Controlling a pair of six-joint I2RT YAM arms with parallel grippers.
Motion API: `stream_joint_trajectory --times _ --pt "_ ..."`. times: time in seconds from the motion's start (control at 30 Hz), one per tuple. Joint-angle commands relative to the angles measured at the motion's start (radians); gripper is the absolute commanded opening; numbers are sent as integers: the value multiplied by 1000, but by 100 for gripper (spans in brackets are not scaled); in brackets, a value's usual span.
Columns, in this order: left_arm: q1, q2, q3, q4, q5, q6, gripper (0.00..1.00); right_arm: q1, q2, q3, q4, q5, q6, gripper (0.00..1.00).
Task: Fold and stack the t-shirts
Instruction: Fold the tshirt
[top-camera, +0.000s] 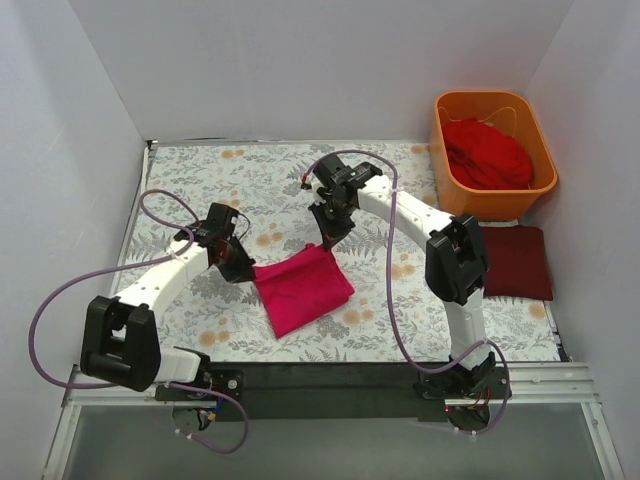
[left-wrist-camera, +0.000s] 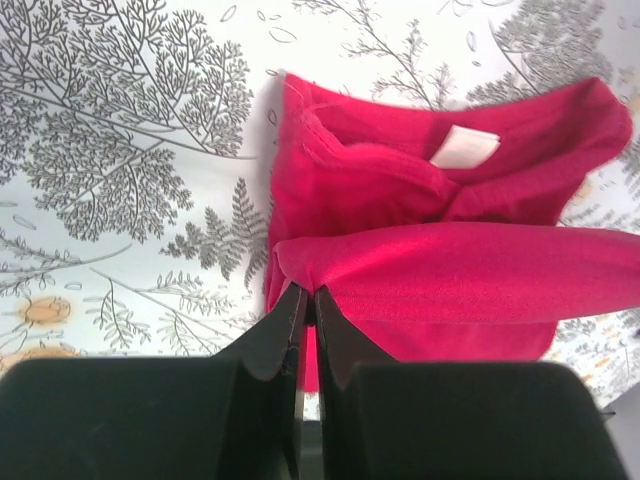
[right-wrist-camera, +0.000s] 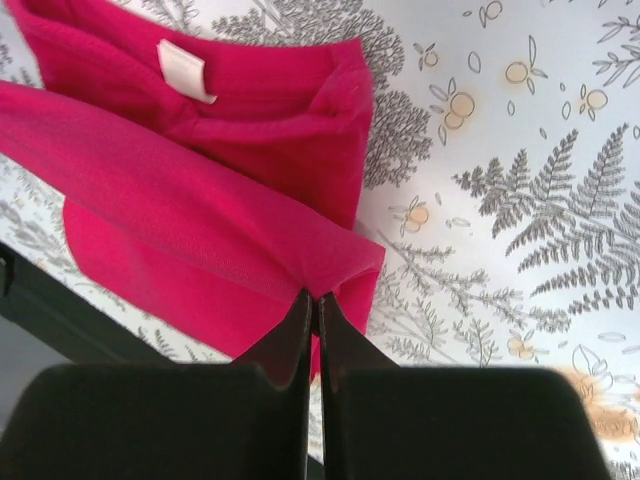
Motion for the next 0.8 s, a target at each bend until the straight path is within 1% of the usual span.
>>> stream_joint_trajectory --times 0.0,0.03,0.1,0.13,0.17,0.2,0.23,0.27,0.3,0.37,0.4,0.43,0.47,0.5,0.53,0.57,0.6,0.63,0.67,0.7,0.73,0.77 --pt "11 14 -24 62 -23 30 0 -25 12 -25 68 -1 -29 1" --pt "11 17 -27 64 -29 30 1 -28 14 -36 82 4 -27 2" --pt "11 22 -27 72 -50 31 4 -29 9 -57 116 19 -18 9" --pt "11 20 -26 78 -57 37 13 -29 5 -63 120 33 -15 17" --pt "11 19 -23 79 -57 40 22 -29 -2 -63 125 34 -15 21" --pt "13 16 -11 79 -57 49 31 -29 -23 -63 133 34 -15 24" --pt "11 13 -6 81 -85 56 40 -29 -34 -63 136 42 -13 26" --pt "11 5 2 82 -90 59 51 -31 -51 -65 140 54 -9 27" --pt "11 -18 8 79 -95 66 57 -31 -93 -74 168 68 -6 27" --pt "11 -55 19 76 -98 72 67 -31 -155 -153 226 90 8 31" --pt "11 -94 19 78 -92 82 68 -31 -229 -193 275 82 14 32" --pt "9 -115 17 75 -72 89 68 -31 -265 -289 370 21 10 33" --pt "6 -133 17 70 -70 92 68 -35 -325 -336 427 -26 7 34" --pt "3 -150 14 72 -29 95 67 -39 -348 -382 477 -80 4 34" --pt "-4 -183 -4 72 15 96 63 -49 -365 -478 581 -199 5 34" --pt "-12 -199 -16 79 32 92 61 -54 -383 -514 629 -261 13 34" --pt "-20 -214 -35 93 55 89 54 -54 -384 -549 672 -319 25 34" --pt "-24 -236 -76 134 78 80 52 -55 -382 -571 715 -410 34 34" --pt "-27 -242 -105 166 153 76 51 -55 -371 -617 807 -441 71 34" --pt "-27 -242 -127 202 179 66 47 -57 -364 -637 867 -464 91 34" --pt "-27 -227 -144 263 193 48 45 -57 -353 -651 921 -495 114 34" --pt "-27 -213 -176 301 212 40 43 -59 -321 -668 1028 -513 158 35"
